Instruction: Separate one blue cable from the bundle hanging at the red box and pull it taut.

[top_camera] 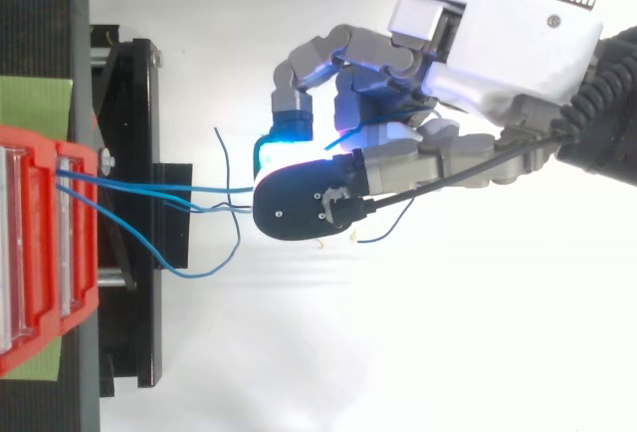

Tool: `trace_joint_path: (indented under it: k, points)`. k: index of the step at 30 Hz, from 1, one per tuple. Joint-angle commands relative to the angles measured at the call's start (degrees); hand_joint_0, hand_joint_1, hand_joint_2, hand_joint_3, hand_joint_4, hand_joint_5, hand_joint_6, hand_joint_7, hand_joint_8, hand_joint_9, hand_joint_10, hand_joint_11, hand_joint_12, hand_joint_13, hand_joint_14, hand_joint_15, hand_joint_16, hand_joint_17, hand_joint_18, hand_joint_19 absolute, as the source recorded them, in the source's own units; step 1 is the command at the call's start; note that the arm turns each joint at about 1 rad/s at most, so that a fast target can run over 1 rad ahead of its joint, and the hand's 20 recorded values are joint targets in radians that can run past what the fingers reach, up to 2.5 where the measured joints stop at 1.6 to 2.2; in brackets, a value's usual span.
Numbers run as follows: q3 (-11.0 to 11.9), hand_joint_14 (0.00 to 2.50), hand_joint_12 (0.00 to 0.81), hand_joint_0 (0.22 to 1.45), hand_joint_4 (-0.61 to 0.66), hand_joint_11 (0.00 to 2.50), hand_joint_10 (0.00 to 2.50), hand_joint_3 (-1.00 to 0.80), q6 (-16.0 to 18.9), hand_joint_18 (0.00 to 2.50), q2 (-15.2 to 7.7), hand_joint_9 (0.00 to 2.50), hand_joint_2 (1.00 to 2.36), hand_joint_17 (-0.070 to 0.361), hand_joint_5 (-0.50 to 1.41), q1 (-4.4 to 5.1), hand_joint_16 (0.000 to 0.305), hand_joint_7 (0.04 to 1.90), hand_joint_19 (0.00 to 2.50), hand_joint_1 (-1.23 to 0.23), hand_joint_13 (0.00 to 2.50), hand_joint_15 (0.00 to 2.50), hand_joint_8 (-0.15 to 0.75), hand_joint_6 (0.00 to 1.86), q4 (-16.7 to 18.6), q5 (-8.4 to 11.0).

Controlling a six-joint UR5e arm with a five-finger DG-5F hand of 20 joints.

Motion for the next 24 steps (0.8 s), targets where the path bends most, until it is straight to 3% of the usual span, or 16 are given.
trace_joint_path:
  k: [1,6,9,16,24]
  points:
    - [-0.02,2.5,0.443,0.71,-0.19,2.06,2.5,-0.16,-0.01,1.24,0.0,0.4,1.02,0.11,-0.18,0.09,0.049,1.31,1.31,-0.78,0.86,1.66,0.334,0.94,0.0,0.13]
    - [-1.17,2.5,0.445,0.72,-0.27,2.08,2.5,-0.08,0.26,1.17,0.0,0.39,1.02,0.111,-0.17,0.09,0.049,1.42,1.23,-0.77,0.83,1.63,0.341,0.95,0.53,-0.23]
    - [-1.61,2.5,0.447,0.74,-0.26,2.06,2.5,-0.05,0.26,1.11,0.0,0.37,1.02,0.111,-0.18,0.17,0.049,1.57,1.13,-0.76,0.81,1.61,0.34,0.95,1.76,-0.14]
    - [-2.13,2.5,0.453,0.77,-0.26,2.03,2.5,-0.1,0.34,1.02,0.0,0.32,1.02,0.108,-0.18,0.26,0.048,1.53,1.01,-0.74,0.78,1.58,0.356,0.96,8.88,-0.23]
    - [-2.13,2.5,0.448,0.76,-0.23,1.94,2.5,-0.1,0.08,1.02,0.0,0.31,1.02,0.107,-0.19,0.61,0.048,1.49,1.02,-0.74,0.76,1.56,0.357,0.96,10.28,-0.05]
